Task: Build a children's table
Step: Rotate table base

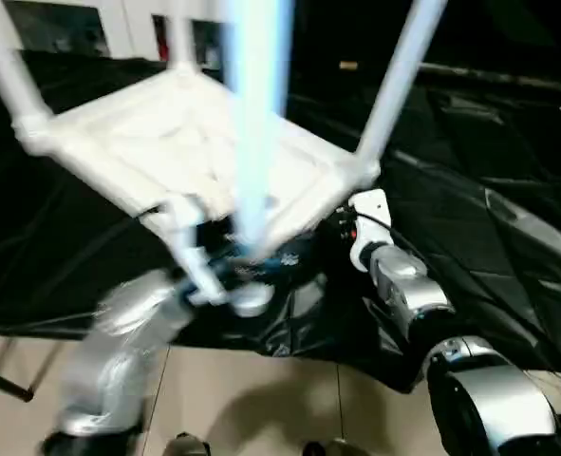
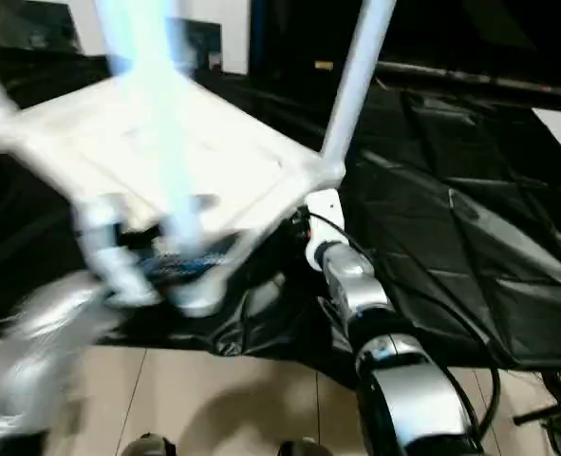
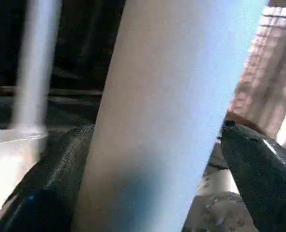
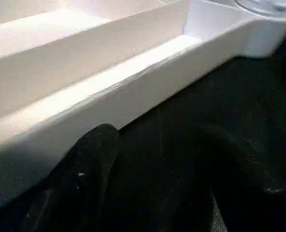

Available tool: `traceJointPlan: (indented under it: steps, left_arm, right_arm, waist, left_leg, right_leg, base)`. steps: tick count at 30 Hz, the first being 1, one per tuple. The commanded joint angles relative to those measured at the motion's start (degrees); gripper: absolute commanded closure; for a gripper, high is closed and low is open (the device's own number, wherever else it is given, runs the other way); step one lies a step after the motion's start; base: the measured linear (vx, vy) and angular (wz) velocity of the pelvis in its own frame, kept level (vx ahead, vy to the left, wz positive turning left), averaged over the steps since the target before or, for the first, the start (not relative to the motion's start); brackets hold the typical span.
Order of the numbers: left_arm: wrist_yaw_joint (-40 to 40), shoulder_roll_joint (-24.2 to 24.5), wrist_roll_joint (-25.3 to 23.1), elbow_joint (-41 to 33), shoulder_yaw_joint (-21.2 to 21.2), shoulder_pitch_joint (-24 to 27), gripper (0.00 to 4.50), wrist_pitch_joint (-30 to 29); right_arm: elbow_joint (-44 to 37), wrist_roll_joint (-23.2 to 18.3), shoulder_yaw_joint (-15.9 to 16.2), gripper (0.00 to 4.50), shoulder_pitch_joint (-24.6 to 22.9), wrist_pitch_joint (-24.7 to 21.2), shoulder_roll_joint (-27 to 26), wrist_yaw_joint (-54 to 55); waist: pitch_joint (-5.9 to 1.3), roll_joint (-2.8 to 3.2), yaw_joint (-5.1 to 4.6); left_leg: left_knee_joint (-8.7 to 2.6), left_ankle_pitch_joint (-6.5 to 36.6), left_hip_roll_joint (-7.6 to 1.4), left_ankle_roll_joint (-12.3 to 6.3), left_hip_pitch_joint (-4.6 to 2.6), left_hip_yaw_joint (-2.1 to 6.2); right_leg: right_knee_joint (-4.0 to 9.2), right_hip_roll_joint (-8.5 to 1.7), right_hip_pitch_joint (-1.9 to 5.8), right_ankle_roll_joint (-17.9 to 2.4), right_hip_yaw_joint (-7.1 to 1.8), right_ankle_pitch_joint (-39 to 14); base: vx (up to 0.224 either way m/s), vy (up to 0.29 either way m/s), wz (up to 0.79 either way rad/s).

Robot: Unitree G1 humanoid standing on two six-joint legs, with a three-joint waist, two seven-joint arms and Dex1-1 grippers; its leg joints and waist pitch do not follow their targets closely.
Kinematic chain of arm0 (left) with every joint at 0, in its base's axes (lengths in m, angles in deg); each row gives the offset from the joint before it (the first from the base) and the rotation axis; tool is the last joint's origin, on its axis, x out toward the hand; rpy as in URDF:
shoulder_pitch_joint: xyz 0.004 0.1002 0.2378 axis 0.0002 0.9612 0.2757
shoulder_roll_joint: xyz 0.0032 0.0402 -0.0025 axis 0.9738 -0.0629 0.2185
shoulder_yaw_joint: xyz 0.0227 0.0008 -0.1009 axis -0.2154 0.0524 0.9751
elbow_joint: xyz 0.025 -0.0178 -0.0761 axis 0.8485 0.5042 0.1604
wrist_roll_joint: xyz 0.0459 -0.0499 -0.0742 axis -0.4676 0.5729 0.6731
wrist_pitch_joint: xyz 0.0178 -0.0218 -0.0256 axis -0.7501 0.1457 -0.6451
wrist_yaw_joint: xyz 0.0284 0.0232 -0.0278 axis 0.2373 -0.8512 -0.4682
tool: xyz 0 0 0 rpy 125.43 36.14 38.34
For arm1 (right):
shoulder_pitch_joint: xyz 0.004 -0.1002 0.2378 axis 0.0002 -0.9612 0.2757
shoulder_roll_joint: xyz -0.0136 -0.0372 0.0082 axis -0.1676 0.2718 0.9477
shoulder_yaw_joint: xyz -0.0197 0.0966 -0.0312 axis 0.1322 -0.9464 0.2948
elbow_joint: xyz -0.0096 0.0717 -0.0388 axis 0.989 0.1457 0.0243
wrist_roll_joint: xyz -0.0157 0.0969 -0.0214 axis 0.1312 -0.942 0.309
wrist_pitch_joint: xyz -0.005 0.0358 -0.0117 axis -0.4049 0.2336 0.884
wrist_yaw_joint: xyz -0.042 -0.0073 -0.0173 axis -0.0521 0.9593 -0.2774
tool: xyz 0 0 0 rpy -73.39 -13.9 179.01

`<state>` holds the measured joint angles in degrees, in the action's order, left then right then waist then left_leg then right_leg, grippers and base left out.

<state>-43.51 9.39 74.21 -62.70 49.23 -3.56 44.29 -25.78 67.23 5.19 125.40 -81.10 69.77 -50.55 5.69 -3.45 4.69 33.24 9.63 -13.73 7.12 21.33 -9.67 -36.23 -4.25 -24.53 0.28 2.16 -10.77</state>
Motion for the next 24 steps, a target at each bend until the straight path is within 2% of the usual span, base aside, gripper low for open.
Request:
traceJointPlan:
  steps: [1,2,3,5,6,8,10,11,13,16,17,18,19,20,21,22,24]
  left_arm:
    - [-2.21,-1.04,-0.8,0.91,-3.7,-1.41,0.04,1.23]
    - [-1.42,-1.71,-3.23,5.61,-4.26,-4.15,0.04,3.34]
    - [-1.38,-1.72,-3.32,5.77,-4.28,-4.25,0.04,3.41]
    - [1.53,-0.78,-8.93,13.81,-4.44,-8.46,0.04,7.53]
    - [1.77,-0.56,-9.36,14.8,-4.32,-8.95,0.04,7.85]
    - [2.51,0.23,-10.46,17.29,-3.82,-10.16,0.04,8.61]
    - [7.41,4.13,-16.57,26.74,-2.29,-14.77,0.04,13.25]
    - [8.26,4.54,-17.34,28.02,-2.16,-15.4,0.04,13.93]
    - [10.26,5.43,-18.39,31.3,-1.42,-17.15,0.04,15.05]
    - [13.43,5.75,-20.61,37.03,-1.36,-20.34,0.04,18.01]
    - [13.43,5.75,-20.61,37.03,-1.36,-20.34,0.04,18.01]
    - [16.19,5.05,-22.23,40.98,-1.38,-22.98,0.04,20.06]
    - [17.78,4.21,-22.76,42.88,-1.24,-24.49,0.04,21.29]
    - [17.78,4.21,-22.76,42.88,-1.24,-24.49,0.04,21.29]
    - [19.45,3.04,-23.17,46.49,-1.04,-26.71,0.04,24.0]
    - [19.74,2.73,-23.17,47.2,-0.97,-27.17,0.04,24.55]
    - [16.6,-0.56,-20.62,48.64,-0.07,-28.37,0.04,27.81]
  right_arm:
    - [0.16,-0.24,0.74,1.48,1.73,0.94,-1.64,-2.13]
    - [0.55,0.0,0.56,1.48,1.81,1.34,-1.3,-1.47]
    - [0.57,0.01,0.55,1.48,1.82,1.36,-1.28,-1.44]
    - [0.78,0.37,-0.36,1.48,1.71,1.68,-0.27,1.05]
    - [0.78,0.38,-0.6,1.48,1.68,1.72,-0.11,1.42]
    - [0.48,0.19,-1.25,1.48,1.47,1.92,0.43,2.04]
    - [-2.43,-1.19,-3.34,1.48,-0.53,2.51,3.15,2.45]
    - [-2.92,-1.33,-3.53,1.48,-0.9,2.57,3.54,2.27]
    - [-4.93,-1.77,-4.15,1.48,-2.49,2.32,4.88,1.76]
    - [-8.2,-2.25,-4.94,1.48,-5.44,2.11,6.98,0.87]
    - [-8.2,-2.25,-4.94,1.48,-5.44,2.11,6.98,0.87]
    - [-10.88,-2.41,-5.26,1.48,-7.76,1.94,8.21,-0.09]
    - [-12.82,-2.43,-5.34,1.48,-9.17,1.58,8.7,-0.6]
    - [-12.82,-2.43,-5.34,1.48,-9.17,1.58,8.7,-0.6]
    - [-15.65,-2.56,-5.43,1.48,-10.96,0.92,9.17,-1.27]
    - [-16.37,-2.62,-5.46,1.48,-11.4,0.77,9.27,-1.45]
    - [-23.66,-3.61,-5.35,1.48,-14.98,-1.6,9.64,-2.41]
  waist:
    - [-4.52,0.57,0.43]
    - [-4.61,1.0,0.42]
    - [-4.59,0.9,0.42]
    - [-4.59,1.25,0.45]
    - [-4.55,1.19,0.53]
    - [-4.74,1.19,0.58]
    - [-4.84,1.38,0.82]
    - [-4.71,1.32,0.95]
    - [-4.55,1.16,1.07]
    - [-4.51,1.27,1.23]
    - [-4.62,1.16,1.25]
    - [-4.58,1.08,1.22]
    - [-4.63,1.39,1.44]
    - [-4.66,1.23,1.5]
    - [-4.73,1.25,1.71]
    - [-4.66,1.17,1.8]
    - [-4.85,1.14,2.38]
  left_leg:
    - [-2.95,5.12,1.6,-2.7,-0.05,-1.25]
    - [-2.87,4.99,1.57,-2.9,-0.3,-1.32]
    - [-2.84,5.01,1.6,-3.13,-0.32,-1.34]
    - [-2.91,5.91,1.55,-3.27,-0.42,-1.25]
    - [-2.91,6.47,1.53,-3.14,-0.59,-1.33]
    - [-2.93,6.86,1.51,-2.33,-0.45,-1.23]
    - [-2.87,6.81,1.6,-2.46,-0.78,-1.26]
    - [-2.92,6.78,1.8,-2.69,-0.77,-1.24]
    - [-3.05,8.83,1.63,-1.0,-0.46,-1.08]
    - [-3.03,11.45,1.76,-0.01,-0.76,-1.12]
    - [-3.04,11.34,1.64,0.11,-0.69,-1.09]
    - [-3.1,11.16,1.75,0.13,-0.38,-0.99]
    - [-2.96,11.32,1.78,0.02,-0.75,-1.15]
    - [-2.93,10.99,1.79,-0.22,-0.69,-1.1]
    - [-2.95,10.32,1.78,-0.36,-0.39,-1.0]
    - [-2.91,10.49,1.87,-0.64,-0.51,-1.05]
    - [-2.83,9.46,1.73,-1.08,-0.44,-0.98]
  right_leg:
    - [2.57,-1.64,4.03,-13.09,-1.51,4.87]
    - [2.64,-1.61,3.86,-13.47,-1.51,5.75]
    - [2.64,-1.53,3.82,-13.59,-1.51,5.93]
    - [2.75,-1.51,3.87,-13.83,-1.47,5.39]
    - [2.87,-1.48,3.77,-13.6,-1.46,4.65]
    - [2.71,-1.77,4.08,-13.56,-1.51,3.75]
    - [2.8,-1.45,3.85,-13.48,-1.47,4.24]
    - [3.03,-1.34,3.83,-12.85,-1.45,3.58]
    - [3.0,-1.69,4.1,-12.22,-1.49,0.58]
    - [3.64,-1.74,3.84,-11.04,-1.57,-4.41]
    - [3.48,-1.83,3.84,-11.26,-1.58,-4.42]
    - [3.57,-1.83,4.05,-11.24,-1.53,-4.8]
    - [3.88,-1.74,3.72,-11.03,-1.58,-4.95]
    - [3.81,-1.69,3.8,-11.09,-1.59,-4.35]
    - [3.68,-1.8,3.96,-11.74,-1.52,-3.75]
    - [3.92,-1.72,3.85,-11.66,-1.54,-4.02]
    - [3.68,-1.94,4.17,-12.43,-1.59,-2.03]
  base:
    - [0.0,0.0,0.0]
    - [0.0,0.0,0.0]
    - [0.0,0.0,0.0]
    - [0.0,0.0,0.0]
    - [0.0,0.0,0.0]
    - [0.0,0.0,0.0]
    - [0.0,0.0,0.0]
    - [0.0,0.0,0.0]
    - [0.0,0.0,0.0]
    - [0.0,0.0,0.0]
    - [0.0,0.0,0.0]
    - [0.0,0.0,0.0]
    - [0.0,0.0,0.0]
    - [0.0,0.0,0.0]
    - [0.0,0.0,0.0]
    - [0.0,0.0,0.0]
    - [0.0,0.0,0.0]
